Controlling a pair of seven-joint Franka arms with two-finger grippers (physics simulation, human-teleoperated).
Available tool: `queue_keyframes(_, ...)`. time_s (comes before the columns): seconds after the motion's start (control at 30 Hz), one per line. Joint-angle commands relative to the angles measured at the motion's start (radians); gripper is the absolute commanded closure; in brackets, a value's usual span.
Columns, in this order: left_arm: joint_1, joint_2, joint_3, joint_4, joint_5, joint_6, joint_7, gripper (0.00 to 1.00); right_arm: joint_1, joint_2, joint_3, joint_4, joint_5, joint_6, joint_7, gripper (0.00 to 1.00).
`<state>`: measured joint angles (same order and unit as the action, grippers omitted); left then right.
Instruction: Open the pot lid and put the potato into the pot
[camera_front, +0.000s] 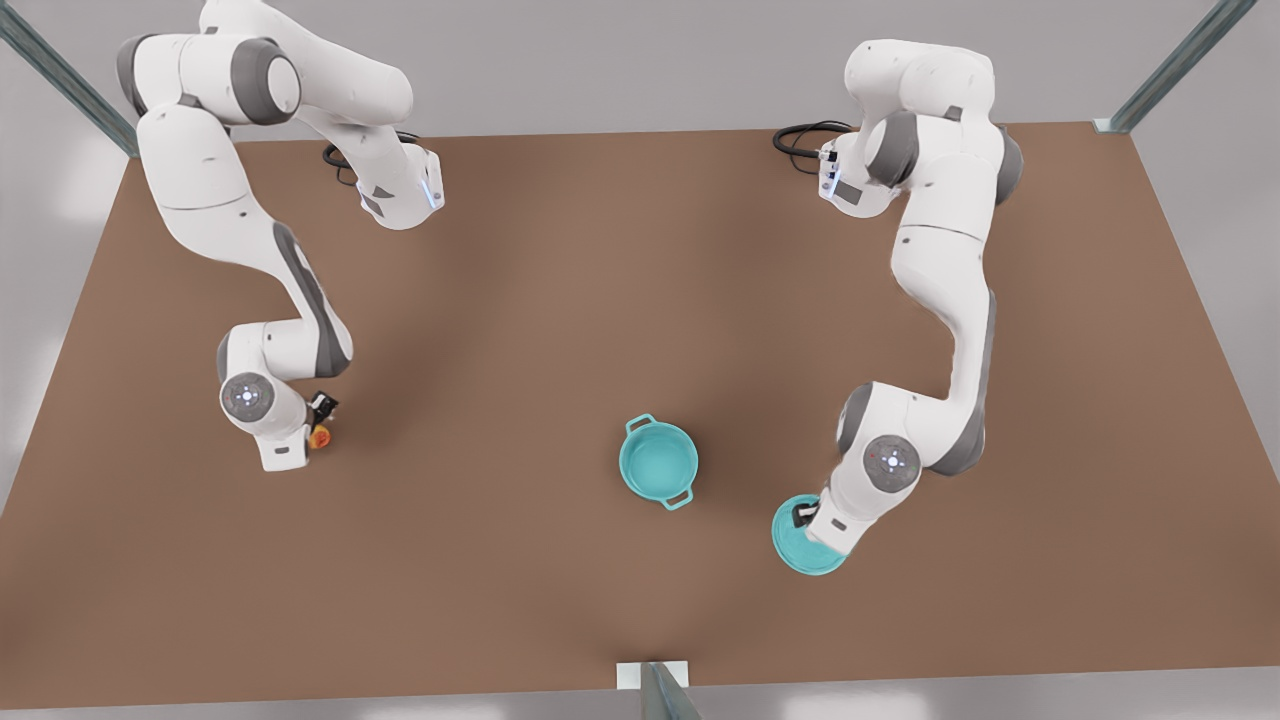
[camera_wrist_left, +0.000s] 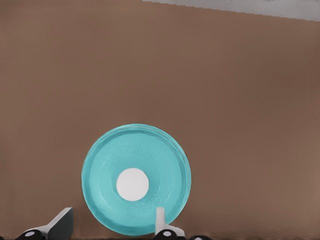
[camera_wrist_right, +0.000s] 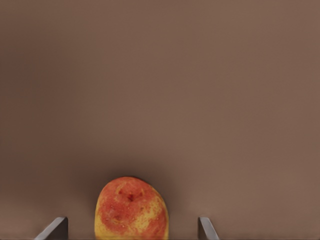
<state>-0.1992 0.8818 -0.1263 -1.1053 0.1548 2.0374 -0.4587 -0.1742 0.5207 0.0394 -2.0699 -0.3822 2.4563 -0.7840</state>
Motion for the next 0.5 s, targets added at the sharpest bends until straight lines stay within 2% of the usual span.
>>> queue_keyframes(0.0,0.012,-0.139,-0.003,0.001,0.020,-0.348,0.342,0.00,-0.004,0.002,0.000,0.001,-0.001,0.009,-0.026,0.03)
queue_keyframes(0.03,0.082,-0.322,-0.006,-0.007,-0.095,-0.564,0.431,0.00,-0.005,0.004,0.000,0.001,-0.001,0.010,-0.026,0.04)
queue_keyframes(0.07,0.167,-0.503,-0.003,-0.143,-0.193,-0.597,0.480,0.00,-0.008,0.006,0.000,0.001,-0.001,0.012,-0.028,0.05)
queue_keyframes(0.1,0.172,-0.687,0.002,-0.407,-0.193,-0.425,0.479,0.00,-0.008,0.012,0.000,0.001,-0.001,0.012,-0.029,0.08)
queue_keyframes(0.2,0.170,-0.664,0.000,-0.375,-0.190,-0.428,0.402,0.00,-0.007,0.012,0.002,0.001,-0.001,0.012,-0.031,0.23)
queue_keyframes(0.33,0.116,-0.610,-0.007,-0.324,-0.185,-0.422,0.377,0.00,-0.007,0.012,0.002,0.001,-0.001,0.010,-0.032,0.32)
queue_keyframes(0.37,0.078,-0.609,-0.007,-0.323,-0.129,-0.416,0.373,0.00,-0.007,0.010,0.004,0.001,-0.001,0.009,-0.034,0.37)
queue_keyframes(0.47,0.078,-0.609,-0.006,-0.315,-0.144,-0.396,0.373,0.00,-0.005,0.010,0.005,0.001,0.000,0.007,-0.040,0.50)
